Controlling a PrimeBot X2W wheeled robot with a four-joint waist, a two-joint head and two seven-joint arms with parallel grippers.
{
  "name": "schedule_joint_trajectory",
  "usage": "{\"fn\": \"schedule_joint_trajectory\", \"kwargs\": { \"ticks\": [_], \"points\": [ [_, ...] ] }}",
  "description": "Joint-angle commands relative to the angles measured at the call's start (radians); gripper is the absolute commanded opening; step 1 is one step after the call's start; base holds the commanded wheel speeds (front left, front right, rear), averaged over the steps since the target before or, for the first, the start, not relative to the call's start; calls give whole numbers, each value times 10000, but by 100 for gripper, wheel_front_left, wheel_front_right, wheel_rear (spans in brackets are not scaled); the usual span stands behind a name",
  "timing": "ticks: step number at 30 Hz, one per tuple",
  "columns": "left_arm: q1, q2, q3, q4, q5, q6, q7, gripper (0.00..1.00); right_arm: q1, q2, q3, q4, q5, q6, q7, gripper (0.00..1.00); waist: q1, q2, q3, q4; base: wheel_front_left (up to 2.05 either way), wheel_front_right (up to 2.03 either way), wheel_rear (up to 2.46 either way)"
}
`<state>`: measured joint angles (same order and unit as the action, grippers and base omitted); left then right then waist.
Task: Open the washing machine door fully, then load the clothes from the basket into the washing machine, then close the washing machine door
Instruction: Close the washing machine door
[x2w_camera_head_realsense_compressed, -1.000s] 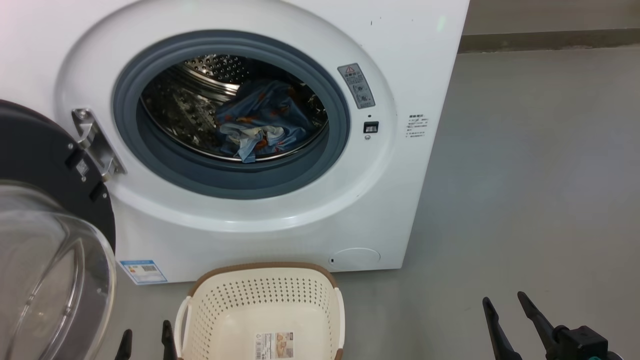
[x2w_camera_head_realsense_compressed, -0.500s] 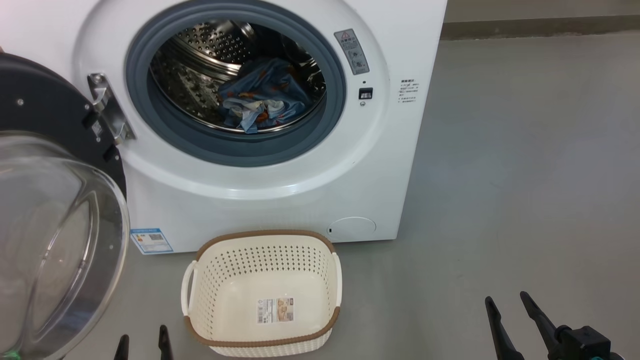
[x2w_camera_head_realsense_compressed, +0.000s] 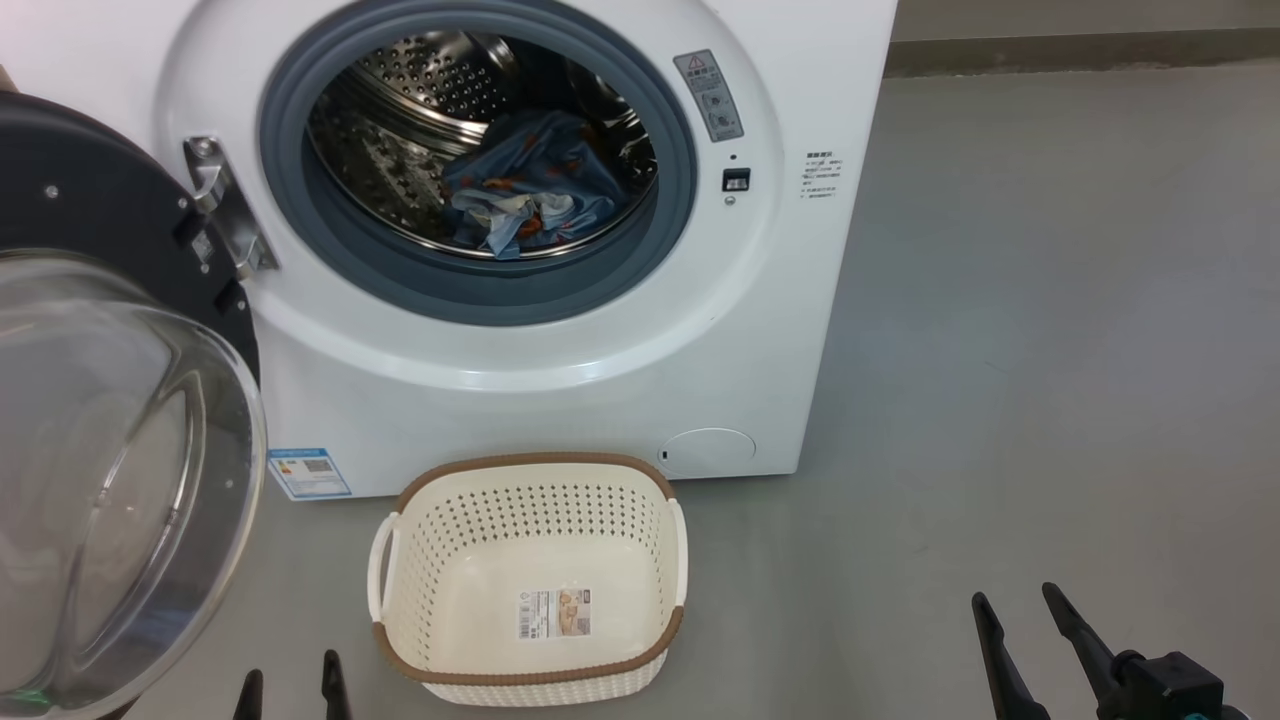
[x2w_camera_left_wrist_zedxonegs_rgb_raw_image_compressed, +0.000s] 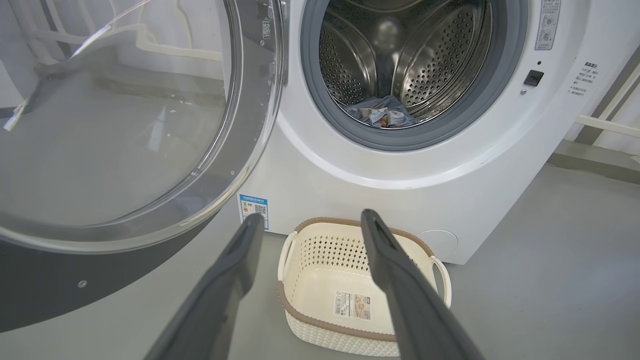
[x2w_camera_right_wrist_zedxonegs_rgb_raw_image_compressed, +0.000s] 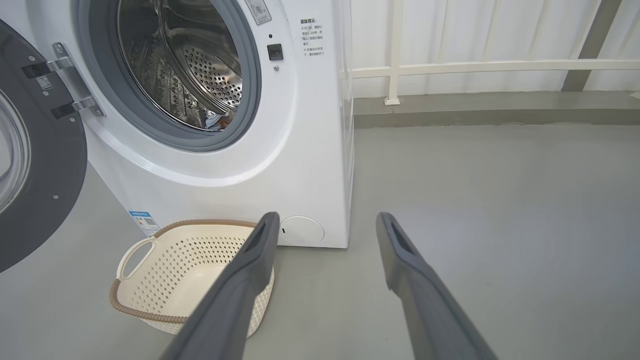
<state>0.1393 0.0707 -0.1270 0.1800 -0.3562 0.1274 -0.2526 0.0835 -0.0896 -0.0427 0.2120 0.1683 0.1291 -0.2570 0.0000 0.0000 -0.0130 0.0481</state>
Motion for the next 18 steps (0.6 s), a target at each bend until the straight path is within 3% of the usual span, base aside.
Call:
{"fn": "schedule_joint_trajectory", "kwargs": {
  "ticks": [1,13,18],
  "points": [
    [-289,52,371,-196,71,-33,-91,100,-182,-85,243,-228,-134,16,-48,100,0,0,-16,76,0,0,0],
    [-200,-14,421,-213,90,38,-92,100,-255,-144,403,-287,-98,16,-48,100,0,0,-139,1048,0,0,0],
    [-137,-36,479,-251,137,96,-92,100,-331,-202,551,-287,-74,16,-48,100,0,0,-186,1915,0,0,0]
  ]
}}
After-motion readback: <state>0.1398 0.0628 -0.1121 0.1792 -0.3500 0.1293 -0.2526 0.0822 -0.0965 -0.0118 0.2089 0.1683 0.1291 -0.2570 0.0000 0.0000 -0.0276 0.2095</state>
